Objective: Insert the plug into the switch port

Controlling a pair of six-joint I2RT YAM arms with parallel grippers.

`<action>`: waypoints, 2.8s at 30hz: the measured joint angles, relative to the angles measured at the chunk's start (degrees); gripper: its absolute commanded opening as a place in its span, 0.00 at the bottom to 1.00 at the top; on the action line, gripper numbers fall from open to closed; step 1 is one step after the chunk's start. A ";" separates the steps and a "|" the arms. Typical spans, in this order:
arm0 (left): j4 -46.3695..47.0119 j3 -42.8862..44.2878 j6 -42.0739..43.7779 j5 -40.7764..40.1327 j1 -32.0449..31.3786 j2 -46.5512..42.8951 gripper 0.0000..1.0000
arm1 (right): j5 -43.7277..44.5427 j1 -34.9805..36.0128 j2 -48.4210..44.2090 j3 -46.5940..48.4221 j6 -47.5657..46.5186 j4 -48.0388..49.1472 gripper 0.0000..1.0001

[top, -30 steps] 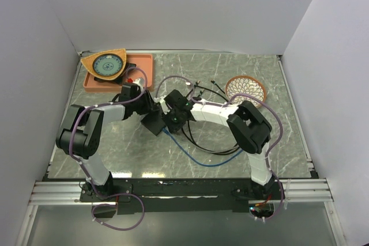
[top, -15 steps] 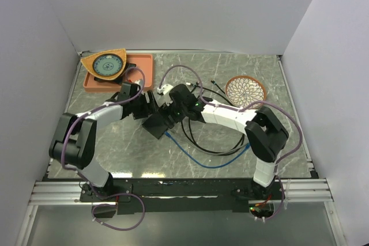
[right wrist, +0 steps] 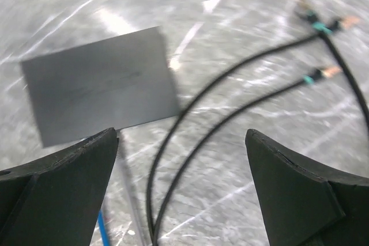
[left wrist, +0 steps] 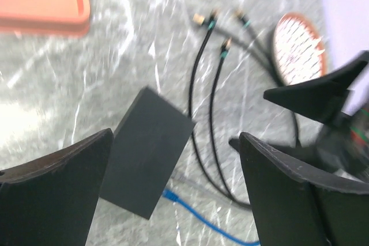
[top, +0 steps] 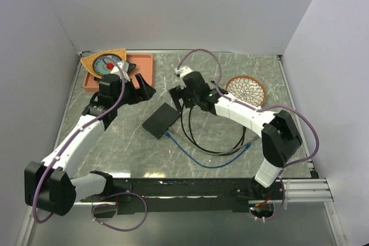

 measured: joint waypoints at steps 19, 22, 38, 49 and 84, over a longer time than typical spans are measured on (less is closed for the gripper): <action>7.23 -2.21 -0.81 -3.78 0.00 -12.31 0.96 | 9.03 -11.02 4.02 5.73 17.07 -9.66 0.99; 7.30 -2.25 -0.79 -4.11 0.00 -11.93 0.96 | 8.66 -11.04 7.58 7.87 18.49 -10.86 0.99; 6.88 -3.26 -0.68 -5.05 0.00 -11.93 0.96 | 1.40 -11.85 22.40 18.49 23.08 -16.04 0.67; 6.88 -3.43 -0.63 -4.52 0.00 -11.72 0.96 | -0.13 -13.25 27.98 22.29 23.63 -20.20 0.50; 6.95 -4.15 -0.85 1.29 0.00 -7.65 0.96 | -12.59 -24.22 -16.31 13.92 13.97 -5.79 0.00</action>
